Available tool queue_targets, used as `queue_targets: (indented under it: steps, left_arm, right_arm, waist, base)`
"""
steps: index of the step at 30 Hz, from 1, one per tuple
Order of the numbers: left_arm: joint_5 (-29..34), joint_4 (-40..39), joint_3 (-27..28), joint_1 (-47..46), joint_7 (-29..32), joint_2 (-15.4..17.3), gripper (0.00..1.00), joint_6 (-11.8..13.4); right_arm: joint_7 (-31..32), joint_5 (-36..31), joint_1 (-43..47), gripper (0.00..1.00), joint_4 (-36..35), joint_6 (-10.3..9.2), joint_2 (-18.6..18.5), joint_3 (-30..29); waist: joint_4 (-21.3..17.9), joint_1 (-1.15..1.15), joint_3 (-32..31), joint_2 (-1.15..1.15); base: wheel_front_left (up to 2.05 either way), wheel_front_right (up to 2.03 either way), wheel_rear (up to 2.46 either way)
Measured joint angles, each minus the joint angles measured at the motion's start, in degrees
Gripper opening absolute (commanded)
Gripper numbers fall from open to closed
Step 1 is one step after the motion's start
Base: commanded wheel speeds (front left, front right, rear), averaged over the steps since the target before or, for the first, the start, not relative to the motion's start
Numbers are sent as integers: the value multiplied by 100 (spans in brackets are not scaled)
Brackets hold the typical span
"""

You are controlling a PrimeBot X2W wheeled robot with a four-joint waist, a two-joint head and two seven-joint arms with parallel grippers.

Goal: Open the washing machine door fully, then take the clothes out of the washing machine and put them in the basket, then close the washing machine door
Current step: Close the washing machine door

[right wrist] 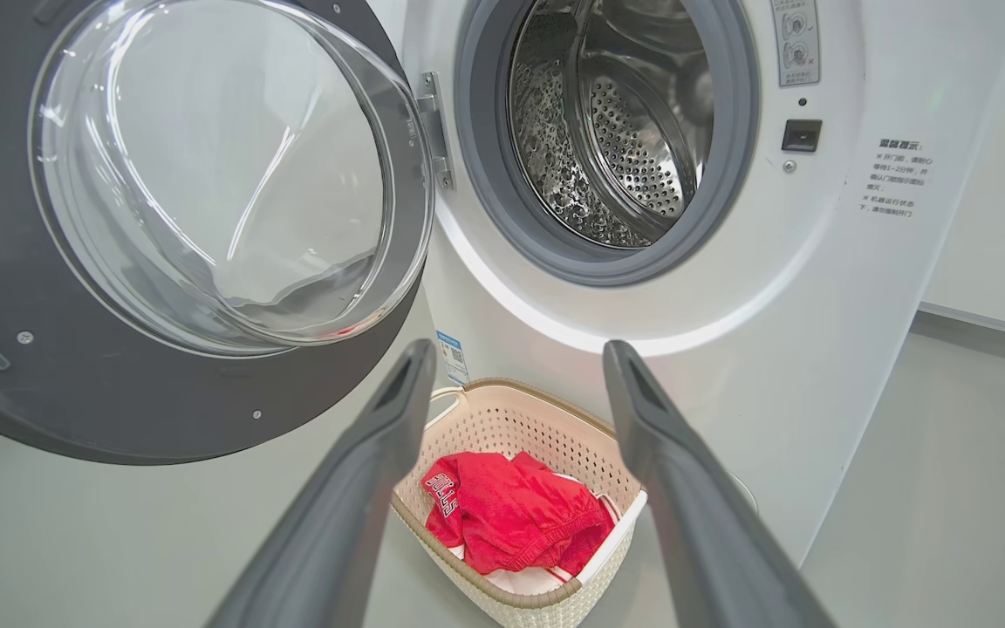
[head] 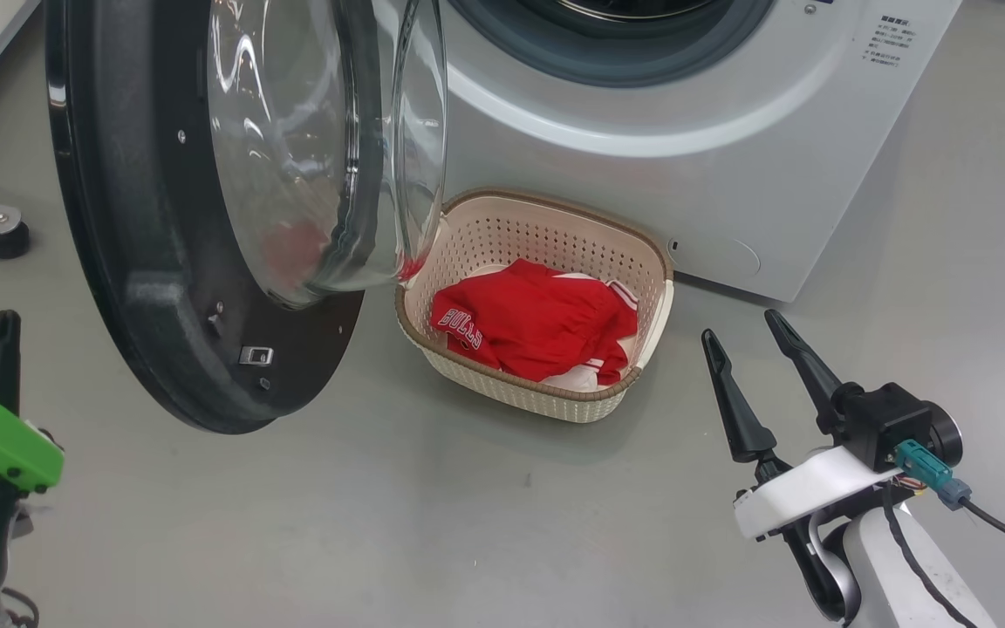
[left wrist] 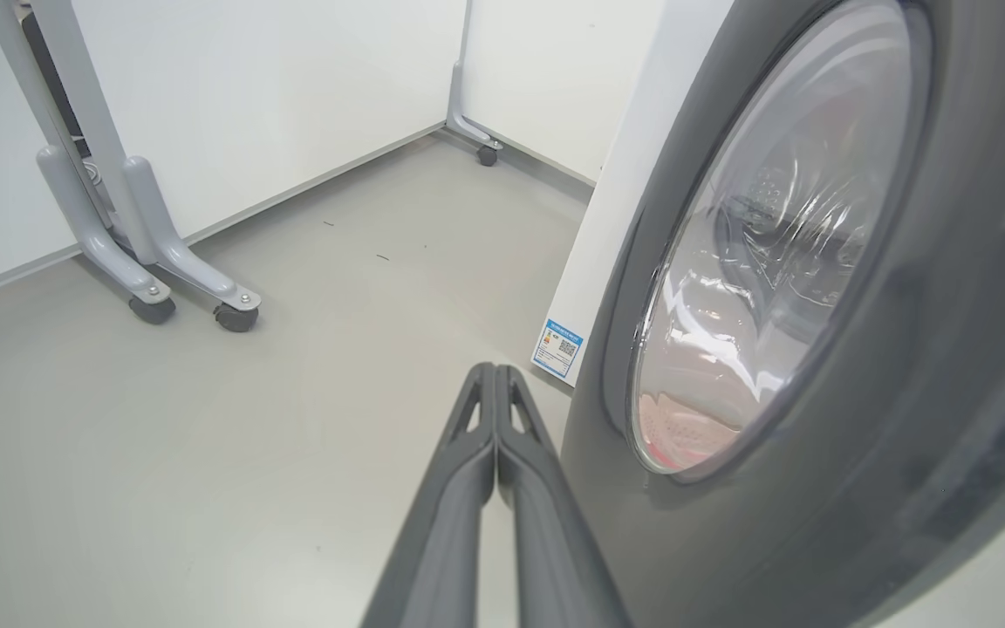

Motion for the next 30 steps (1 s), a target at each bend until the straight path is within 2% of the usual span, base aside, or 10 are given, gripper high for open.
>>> queue_targets:
  steps: [6, 7, 8, 9, 11, 23, 30]
  left_arm:
    - [285, 49, -318, 288, -671, 233, 0, -18]
    - [367, 65, -359, 327, -776, 278, 11, -21]
    - [419, 99, -379, 355, -869, 311, 32, -22]
    - [450, 133, -413, 379, -949, 343, 47, -23]
    - [481, 233, -453, 430, -1100, 385, 100, -23]
    - [423, 567, -654, 492, -1850, 388, 100, -23]
    - [377, 766, -749, 492, -2078, 427, 100, -23]
  right_arm:
    - [0, 0, 0, 100, 1, 0, 1, 1]
    - [0, 0, 0, 100, 1, 0, 1, 1]
    - [0, 0, 0, 100, 1, 0, 1, 0]
    - [0, 0, 0, 100, 1, 0, 1, 0]
    - [0, 1, 0, 100, 1, 0, 2, 0]
    - [0, 2, 3, 100, 2, 0, 5, 0]
    - [0, 4, 6, 100, 2, 0, 9, 0]
  waist:
    - [-3, 0, -7, 0]
    - [-3, 0, -9, 0]
    - [-3, 0, -11, 0]
    - [-2, 0, -13, 0]
    - [-2, 0, -19, 0]
    - [0, 0, -68, 0]
    - [0, 0, -82, 0]
  base:
    - [0, 0, 0]
    - [0, 0, 0]
    - [0, 0, 0]
    - [0, 0, 0]
    - [0, 0, 0]
    - [0, 0, 0]
    - [0, 0, 0]
